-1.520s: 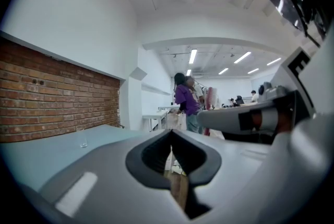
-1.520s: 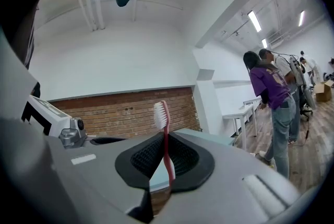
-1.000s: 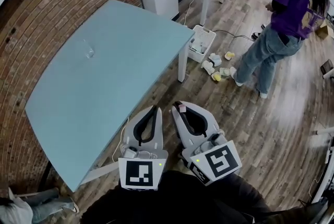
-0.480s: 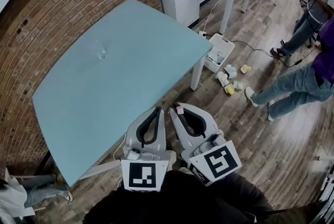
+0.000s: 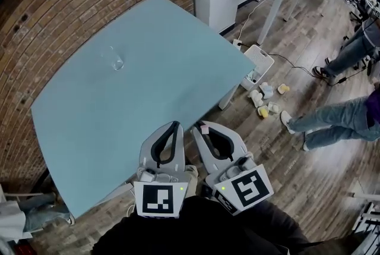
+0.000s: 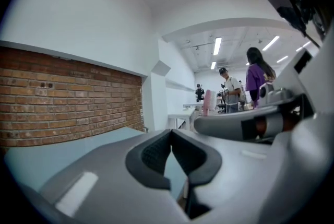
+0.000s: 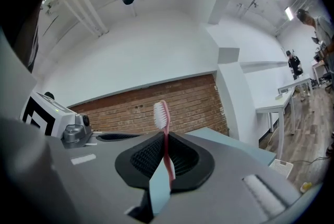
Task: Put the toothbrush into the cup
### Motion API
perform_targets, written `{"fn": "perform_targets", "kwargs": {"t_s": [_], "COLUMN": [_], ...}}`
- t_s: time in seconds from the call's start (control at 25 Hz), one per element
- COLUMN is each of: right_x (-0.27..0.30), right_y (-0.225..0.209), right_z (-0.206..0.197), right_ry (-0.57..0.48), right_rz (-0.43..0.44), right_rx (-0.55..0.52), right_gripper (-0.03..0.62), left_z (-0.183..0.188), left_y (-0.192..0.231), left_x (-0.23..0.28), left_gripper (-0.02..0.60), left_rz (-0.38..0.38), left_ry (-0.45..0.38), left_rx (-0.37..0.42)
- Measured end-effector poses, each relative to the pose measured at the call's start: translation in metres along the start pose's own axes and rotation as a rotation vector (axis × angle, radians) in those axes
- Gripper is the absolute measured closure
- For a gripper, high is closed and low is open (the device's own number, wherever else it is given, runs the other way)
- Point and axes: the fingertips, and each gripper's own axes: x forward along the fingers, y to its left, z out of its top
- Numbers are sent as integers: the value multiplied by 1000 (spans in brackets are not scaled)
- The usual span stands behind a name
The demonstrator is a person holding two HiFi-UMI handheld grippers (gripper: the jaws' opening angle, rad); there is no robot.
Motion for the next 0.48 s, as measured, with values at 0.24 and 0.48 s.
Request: {"fn": "perform_targets", "kwargs": {"t_s": [0.24, 0.48], "right_x": [62, 146], "right_y": [-6, 10], "right_z": [-16, -9], "right_ry": [52, 76], "right_rz": [55, 135], "right_rx": [29, 18], "right_gripper": [570, 571], "left_z": [-18, -17], "left_y": [48, 128], "left_x": [33, 58], "left_gripper": [574, 574], "left_rz": [41, 127], "left_ry": [47, 67], "left_rx": [-33, -59]}}
